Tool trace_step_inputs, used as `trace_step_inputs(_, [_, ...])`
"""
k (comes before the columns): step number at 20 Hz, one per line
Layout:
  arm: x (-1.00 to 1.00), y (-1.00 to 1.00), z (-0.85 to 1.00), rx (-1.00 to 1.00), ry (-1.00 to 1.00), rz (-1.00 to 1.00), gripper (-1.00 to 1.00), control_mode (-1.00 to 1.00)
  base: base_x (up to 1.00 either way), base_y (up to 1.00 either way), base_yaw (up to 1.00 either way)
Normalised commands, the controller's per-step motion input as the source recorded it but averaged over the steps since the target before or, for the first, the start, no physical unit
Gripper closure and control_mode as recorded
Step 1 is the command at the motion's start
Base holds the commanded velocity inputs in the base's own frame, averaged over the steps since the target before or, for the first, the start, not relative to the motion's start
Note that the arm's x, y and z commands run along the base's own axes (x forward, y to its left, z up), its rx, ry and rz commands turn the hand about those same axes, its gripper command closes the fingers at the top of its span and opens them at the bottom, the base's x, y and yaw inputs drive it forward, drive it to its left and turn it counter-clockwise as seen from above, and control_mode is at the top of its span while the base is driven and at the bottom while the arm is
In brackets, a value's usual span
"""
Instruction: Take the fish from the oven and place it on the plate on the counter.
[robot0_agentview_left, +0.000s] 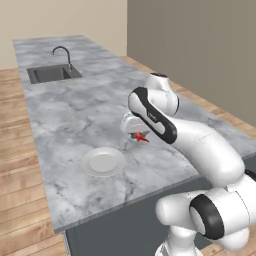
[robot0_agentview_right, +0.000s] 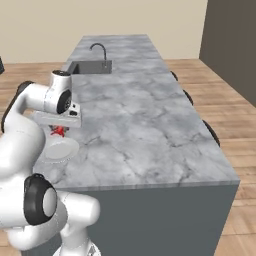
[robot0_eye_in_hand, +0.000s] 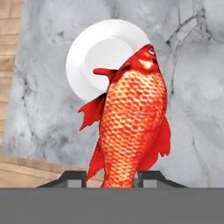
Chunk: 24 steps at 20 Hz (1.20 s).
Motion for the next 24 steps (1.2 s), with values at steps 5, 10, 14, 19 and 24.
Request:
trace_step_inputs(5, [0.38, 0.26, -0.05, -0.13, 0.14, 0.24, 1.0, -1.0, 0.0, 0.0, 0.0])
trace_step_inputs(10, [0.02, 0.11, -0.55, -0.09, 0.01, 0.11, 1.0, -1.0, 0.0, 0.0, 0.0])
trace_step_inputs(14, [0.09, 0.04, -0.93, -0.02, 0.0, 0.01, 1.0, -1.0, 0.0, 0.0, 0.0])
trace_step_inputs(19, [0.16, 0.2, -0.58, 0.0, -0.02, 0.01, 1.0, -1.0, 0.0, 0.0, 0.0])
trace_step_inputs(24, [0.44, 0.3, -0.37, 0.0, -0.03, 0.0, 1.0, -1.0, 0.0, 0.0, 0.0])
